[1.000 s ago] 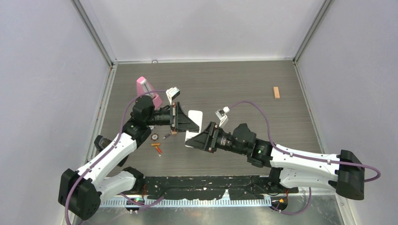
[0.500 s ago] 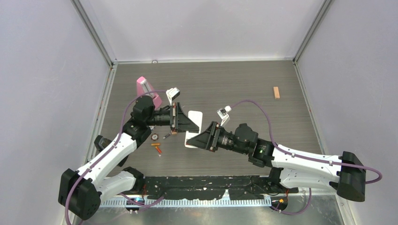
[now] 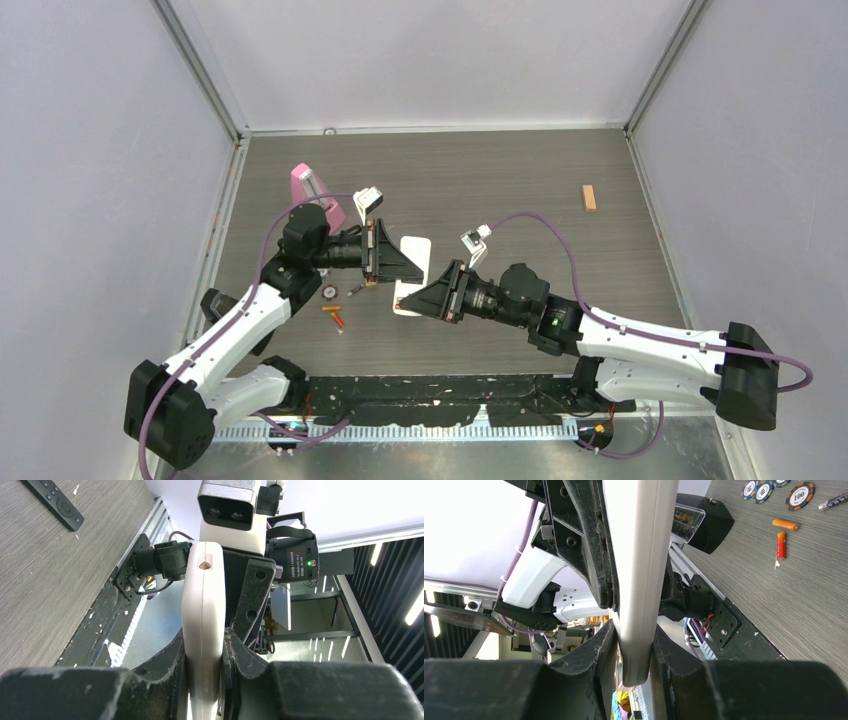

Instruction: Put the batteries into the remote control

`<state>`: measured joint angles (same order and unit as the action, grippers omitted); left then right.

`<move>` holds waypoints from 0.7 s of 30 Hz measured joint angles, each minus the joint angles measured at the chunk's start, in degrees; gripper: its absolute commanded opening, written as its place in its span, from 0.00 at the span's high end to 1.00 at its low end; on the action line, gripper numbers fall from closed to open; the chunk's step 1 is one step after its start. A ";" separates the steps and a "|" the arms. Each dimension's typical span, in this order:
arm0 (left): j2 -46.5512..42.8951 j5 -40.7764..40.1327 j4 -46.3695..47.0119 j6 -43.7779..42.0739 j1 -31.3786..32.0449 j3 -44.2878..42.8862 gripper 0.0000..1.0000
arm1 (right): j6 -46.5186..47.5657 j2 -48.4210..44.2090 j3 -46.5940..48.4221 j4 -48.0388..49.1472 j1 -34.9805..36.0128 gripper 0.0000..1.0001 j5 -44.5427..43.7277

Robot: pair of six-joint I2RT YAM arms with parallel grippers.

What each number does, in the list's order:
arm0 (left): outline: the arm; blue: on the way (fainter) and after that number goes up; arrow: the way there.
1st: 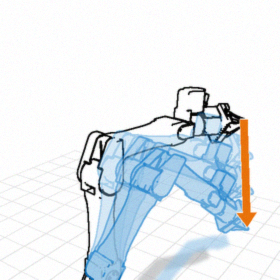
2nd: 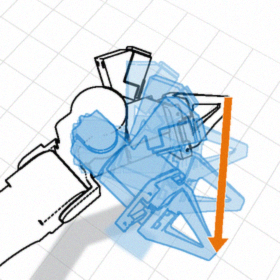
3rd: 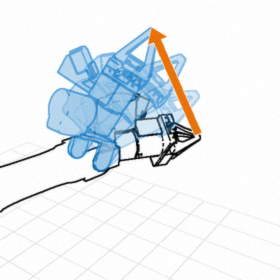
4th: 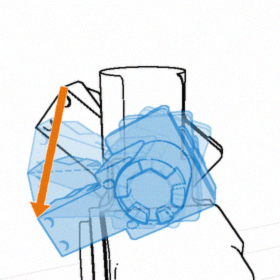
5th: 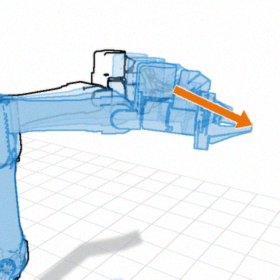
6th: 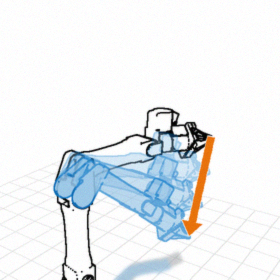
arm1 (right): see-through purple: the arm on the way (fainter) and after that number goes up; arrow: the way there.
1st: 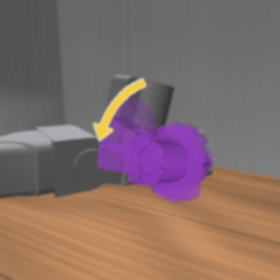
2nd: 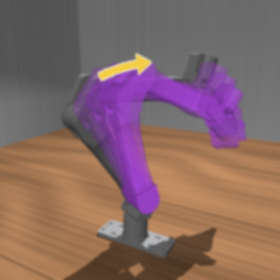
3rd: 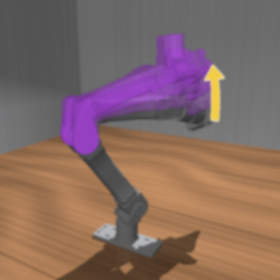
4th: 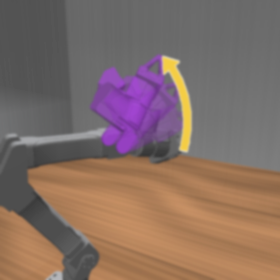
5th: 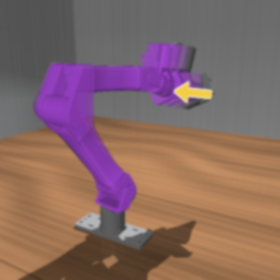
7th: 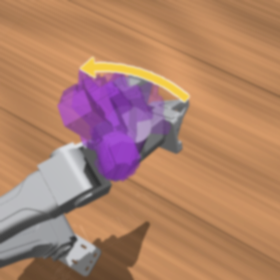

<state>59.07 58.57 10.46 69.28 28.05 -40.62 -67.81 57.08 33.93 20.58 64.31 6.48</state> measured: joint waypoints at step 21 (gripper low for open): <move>-2.64 -4.61 -12.96 -12.90 -0.07 -1.57 1.00 | 5.22 -6.01 0.02 -5.22 -0.04 0.13 -2.34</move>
<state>56.42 53.95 -2.50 56.38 27.99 -42.19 -62.59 51.07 33.95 15.35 64.27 4.14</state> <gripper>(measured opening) 0.234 0.869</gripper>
